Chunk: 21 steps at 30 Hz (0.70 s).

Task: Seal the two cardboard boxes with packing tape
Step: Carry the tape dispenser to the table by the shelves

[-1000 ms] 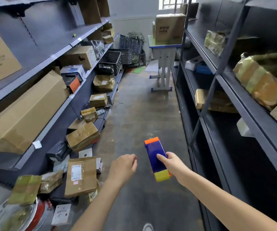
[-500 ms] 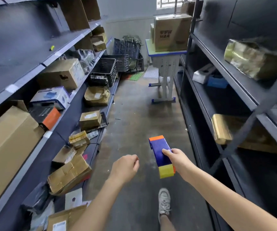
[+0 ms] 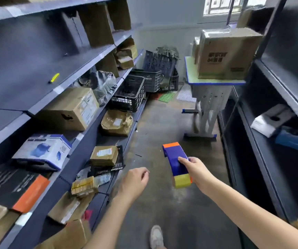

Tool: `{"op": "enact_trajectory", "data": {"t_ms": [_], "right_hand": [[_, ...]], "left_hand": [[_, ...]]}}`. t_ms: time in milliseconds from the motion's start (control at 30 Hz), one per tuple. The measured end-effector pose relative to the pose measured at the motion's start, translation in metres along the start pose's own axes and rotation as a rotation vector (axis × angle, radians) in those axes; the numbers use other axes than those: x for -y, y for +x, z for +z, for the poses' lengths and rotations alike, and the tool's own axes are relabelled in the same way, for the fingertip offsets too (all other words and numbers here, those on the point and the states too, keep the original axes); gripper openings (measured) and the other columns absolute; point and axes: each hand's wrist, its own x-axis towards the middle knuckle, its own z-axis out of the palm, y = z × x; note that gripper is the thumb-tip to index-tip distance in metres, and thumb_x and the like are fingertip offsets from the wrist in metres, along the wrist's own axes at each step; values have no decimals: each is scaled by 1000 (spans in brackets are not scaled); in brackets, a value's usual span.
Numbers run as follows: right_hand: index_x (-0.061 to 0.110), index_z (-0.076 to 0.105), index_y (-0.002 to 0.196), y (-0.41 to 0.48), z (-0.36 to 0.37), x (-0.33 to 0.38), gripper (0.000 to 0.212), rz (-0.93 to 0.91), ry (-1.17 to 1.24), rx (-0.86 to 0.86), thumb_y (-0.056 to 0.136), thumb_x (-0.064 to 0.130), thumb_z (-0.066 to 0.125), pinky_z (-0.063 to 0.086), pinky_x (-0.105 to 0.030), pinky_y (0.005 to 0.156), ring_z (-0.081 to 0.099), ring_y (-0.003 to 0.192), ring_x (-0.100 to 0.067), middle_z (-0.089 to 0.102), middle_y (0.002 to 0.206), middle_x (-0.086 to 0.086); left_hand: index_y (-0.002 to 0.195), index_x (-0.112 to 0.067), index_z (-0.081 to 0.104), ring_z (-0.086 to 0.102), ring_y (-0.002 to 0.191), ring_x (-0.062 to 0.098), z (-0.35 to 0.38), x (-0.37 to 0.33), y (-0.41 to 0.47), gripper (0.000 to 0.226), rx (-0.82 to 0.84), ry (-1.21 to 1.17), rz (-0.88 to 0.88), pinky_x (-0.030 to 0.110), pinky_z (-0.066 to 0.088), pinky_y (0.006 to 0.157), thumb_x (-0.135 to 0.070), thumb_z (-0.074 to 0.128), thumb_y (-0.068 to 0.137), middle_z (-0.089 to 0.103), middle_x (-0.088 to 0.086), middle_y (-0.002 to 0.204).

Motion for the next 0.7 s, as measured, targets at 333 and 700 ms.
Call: {"op": "enact_trajectory", "data": {"t_ms": [333, 700], "right_hand": [[8, 53, 82, 270, 6, 121, 20, -10, 103, -52, 93, 24, 53, 30, -29, 60, 45, 68, -20, 51, 75, -10], [4, 61, 87, 503, -36, 270, 21, -19, 286, -176, 94, 22, 52, 38, -28, 58, 55, 65, -19, 62, 77, -10]], "left_hand": [[105, -23, 65, 61, 94, 17, -46, 12, 306, 25, 29, 45, 61, 30, 46, 72, -29, 42, 97, 68, -2, 102], [103, -18, 67, 62, 97, 20, -111, -44, 612, 23, 54, -15, 216, 34, 47, 79, -25, 45, 97, 70, 1, 101]]}}
